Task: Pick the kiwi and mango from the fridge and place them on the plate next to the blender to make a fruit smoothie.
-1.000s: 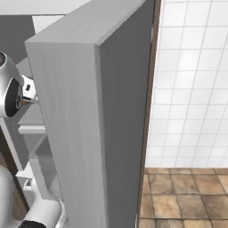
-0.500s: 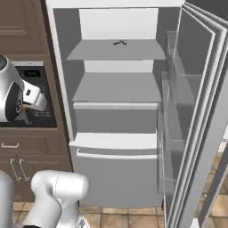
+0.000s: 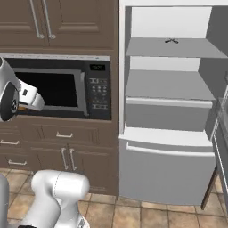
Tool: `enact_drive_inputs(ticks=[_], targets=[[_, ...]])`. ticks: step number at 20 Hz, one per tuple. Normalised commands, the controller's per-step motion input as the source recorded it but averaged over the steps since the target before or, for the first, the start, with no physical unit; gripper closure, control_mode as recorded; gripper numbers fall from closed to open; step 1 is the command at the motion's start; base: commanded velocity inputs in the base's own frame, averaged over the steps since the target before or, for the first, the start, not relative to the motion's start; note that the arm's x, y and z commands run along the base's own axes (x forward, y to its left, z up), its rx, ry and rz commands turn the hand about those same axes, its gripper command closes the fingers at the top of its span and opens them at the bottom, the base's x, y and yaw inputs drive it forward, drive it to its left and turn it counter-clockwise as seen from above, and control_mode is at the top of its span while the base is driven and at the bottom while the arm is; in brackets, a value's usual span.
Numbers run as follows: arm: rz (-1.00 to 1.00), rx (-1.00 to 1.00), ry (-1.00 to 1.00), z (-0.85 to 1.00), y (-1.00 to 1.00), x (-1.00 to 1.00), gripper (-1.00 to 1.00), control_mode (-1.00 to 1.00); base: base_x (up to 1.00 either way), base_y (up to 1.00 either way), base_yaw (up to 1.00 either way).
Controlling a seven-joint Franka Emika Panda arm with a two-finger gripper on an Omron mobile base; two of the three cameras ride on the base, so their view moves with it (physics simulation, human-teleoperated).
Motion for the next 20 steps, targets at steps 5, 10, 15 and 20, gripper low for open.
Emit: enact_drive_inputs(ticks=[5, 10, 15, 20], targets=[[0.0, 0.0, 0.0, 0.0, 0.0, 0.0, 1.0, 1.0, 0.01, 1.0, 0.1], [0.0, 0.0, 0.0, 0.0, 0.0, 0.0, 1.0, 1.0, 0.58, 1.0, 0.09], [0.0, 0.0, 0.0, 0.0, 0.0, 0.0, 1.0, 1.0, 0.8, -0.13, 0.36], [0.0, 0.0, 0.0, 0.0, 0.0, 0.0, 1.0, 1.0, 0.63, 0.82, 0.19]])
